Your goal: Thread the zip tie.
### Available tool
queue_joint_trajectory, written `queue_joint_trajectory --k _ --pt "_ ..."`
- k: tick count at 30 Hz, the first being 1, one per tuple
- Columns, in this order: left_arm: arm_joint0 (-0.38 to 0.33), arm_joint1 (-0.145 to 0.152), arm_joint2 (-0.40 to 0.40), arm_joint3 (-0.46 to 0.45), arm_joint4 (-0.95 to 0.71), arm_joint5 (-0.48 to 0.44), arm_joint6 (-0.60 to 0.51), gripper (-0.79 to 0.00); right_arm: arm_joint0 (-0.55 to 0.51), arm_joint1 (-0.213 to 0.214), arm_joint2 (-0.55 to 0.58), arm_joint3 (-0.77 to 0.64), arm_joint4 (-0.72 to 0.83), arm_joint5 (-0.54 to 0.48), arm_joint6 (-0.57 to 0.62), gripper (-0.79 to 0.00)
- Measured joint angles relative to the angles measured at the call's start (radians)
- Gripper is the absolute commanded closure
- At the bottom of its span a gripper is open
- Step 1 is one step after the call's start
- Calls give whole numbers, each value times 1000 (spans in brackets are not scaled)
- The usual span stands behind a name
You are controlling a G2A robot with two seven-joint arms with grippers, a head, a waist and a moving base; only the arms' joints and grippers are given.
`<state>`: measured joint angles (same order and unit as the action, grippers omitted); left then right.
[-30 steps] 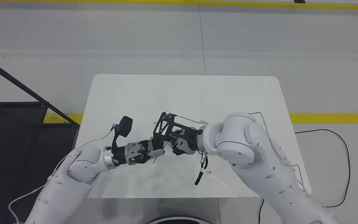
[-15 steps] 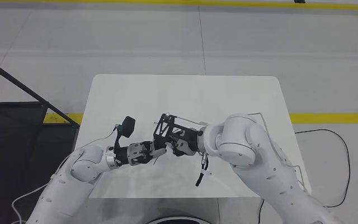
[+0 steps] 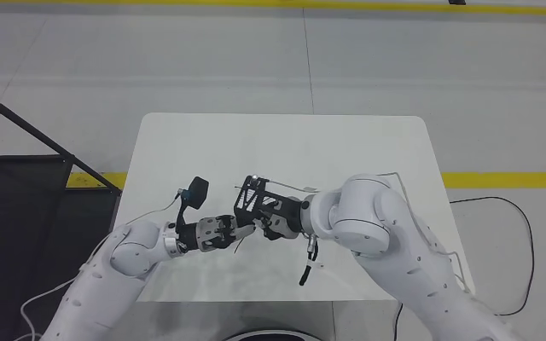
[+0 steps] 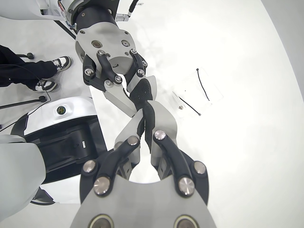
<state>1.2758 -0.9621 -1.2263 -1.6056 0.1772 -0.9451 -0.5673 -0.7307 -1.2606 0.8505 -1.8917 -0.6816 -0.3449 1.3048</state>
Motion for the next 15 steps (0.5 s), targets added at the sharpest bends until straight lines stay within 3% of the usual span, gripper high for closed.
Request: queue_joint_trajectory --k 9,11,12,15 --pt "-11 0 13 8 -1 3 4 0 6 3 -8 2 4 2 -5 0" --pt "-12 0 14 9 -1 3 6 0 7 4 -8 3 6 3 -6 0" --pt "-13 0 16 11 -1 4 8 0 7 5 -8 4 6 5 -6 -262" --pt "-15 0 17 17 -5 4 17 0 7 7 -4 6 11 11 -7 -628"
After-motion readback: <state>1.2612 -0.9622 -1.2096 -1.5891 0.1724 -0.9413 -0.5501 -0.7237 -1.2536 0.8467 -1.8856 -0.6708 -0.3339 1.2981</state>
